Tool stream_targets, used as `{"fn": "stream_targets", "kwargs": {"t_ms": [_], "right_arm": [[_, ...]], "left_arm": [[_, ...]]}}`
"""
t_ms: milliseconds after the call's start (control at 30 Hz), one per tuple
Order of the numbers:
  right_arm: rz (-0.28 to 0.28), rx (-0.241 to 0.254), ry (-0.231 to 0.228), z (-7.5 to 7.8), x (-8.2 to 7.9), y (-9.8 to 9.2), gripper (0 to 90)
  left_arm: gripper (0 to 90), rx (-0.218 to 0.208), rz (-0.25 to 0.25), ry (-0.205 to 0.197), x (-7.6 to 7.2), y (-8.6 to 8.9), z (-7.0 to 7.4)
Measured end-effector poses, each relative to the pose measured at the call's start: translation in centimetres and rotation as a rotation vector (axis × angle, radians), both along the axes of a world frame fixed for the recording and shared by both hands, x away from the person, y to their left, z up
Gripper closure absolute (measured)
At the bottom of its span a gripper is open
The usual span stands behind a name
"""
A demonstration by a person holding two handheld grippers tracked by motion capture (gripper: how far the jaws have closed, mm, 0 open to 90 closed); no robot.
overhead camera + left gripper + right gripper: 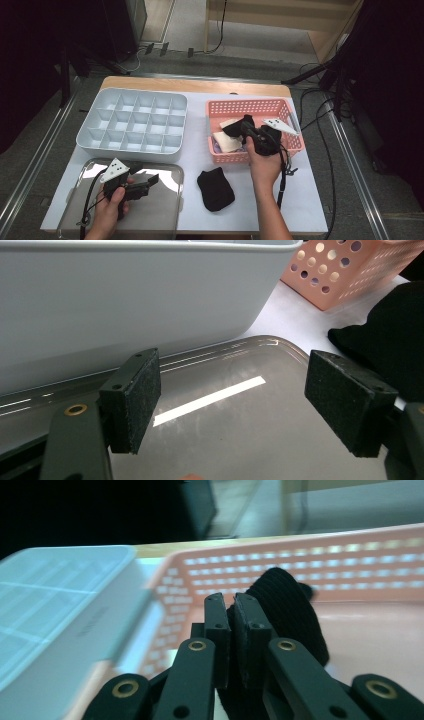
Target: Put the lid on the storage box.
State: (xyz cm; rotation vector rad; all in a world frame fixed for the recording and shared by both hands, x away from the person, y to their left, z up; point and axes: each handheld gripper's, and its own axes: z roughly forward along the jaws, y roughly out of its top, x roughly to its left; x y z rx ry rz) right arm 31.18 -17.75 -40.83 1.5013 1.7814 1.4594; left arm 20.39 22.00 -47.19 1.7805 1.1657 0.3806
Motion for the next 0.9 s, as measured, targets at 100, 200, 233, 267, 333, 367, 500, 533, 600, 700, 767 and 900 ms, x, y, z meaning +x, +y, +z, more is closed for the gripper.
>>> {"fn": "stream_targets", "kwargs": {"t_ms": [100, 200, 233, 267, 333, 367, 500, 533, 600, 700, 767, 900], "right_arm": [[0.077, 0.004, 0.027, -0.2, -0.2, 1.4, 82.4], [0.138, 0.008, 0.042, -0.7, 0.0, 2.2, 67.1], [0.136, 0.013, 0.038, -0.7, 0.0, 2.1, 62.9], [0.123, 0.015, 0.024, -0.7, 0.0, 1.9, 60.2], [0.075, 0.008, 0.011, -0.6, 0.1, 1.3, 57.8], [0.053, 0.002, 0.007, -0.7, 0.2, 1.0, 56.3], [-0.044, -0.077, 0.017, -1.1, 0.7, -0.1, 45.4], [-0.059, -0.087, 0.032, -1.3, 1.0, -0.3, 42.1], [-0.068, -0.08, 0.074, -1.7, 1.5, -0.6, 38.7], [-0.063, -0.074, 0.127, -2.1, 2.0, -0.4, 37.7], [-0.068, -0.075, 0.149, -2.2, 2.2, -0.3, 37.7], [-0.073, -0.062, 0.19, -2.4, 2.8, 0.2, 43.4]], "left_arm": [[23.7, -0.001, -0.002, -0.001, 0.0, 0.0, 0.0], [23.7, -0.003, -0.003, -0.002, 0.0, 0.0, 0.0], [23.7, -0.001, -0.002, -0.001, 0.0, 0.0, 0.0], [23.7, -0.004, -0.003, -0.001, 0.0, 0.0, 0.0], [23.7, -0.004, -0.003, 0.0, 0.0, 0.0, 0.0], [23.7, -0.003, -0.002, -0.001, 0.0, 0.0, 0.0], [23.7, -0.005, -0.001, 0.0, 0.0, 0.0, 0.0], [23.7, -0.005, -0.001, 0.0, 0.0, 0.0, 0.0], [23.7, -0.006, -0.002, 0.0, 0.0, 0.0, 0.0], [23.7, -0.004, -0.001, 0.001, 0.0, 0.0, 0.0], [23.7, -0.006, -0.002, 0.0, 0.0, 0.0, 0.0], [23.7, -0.007, -0.002, 0.0, 0.0, 0.0, 0.0]]}}
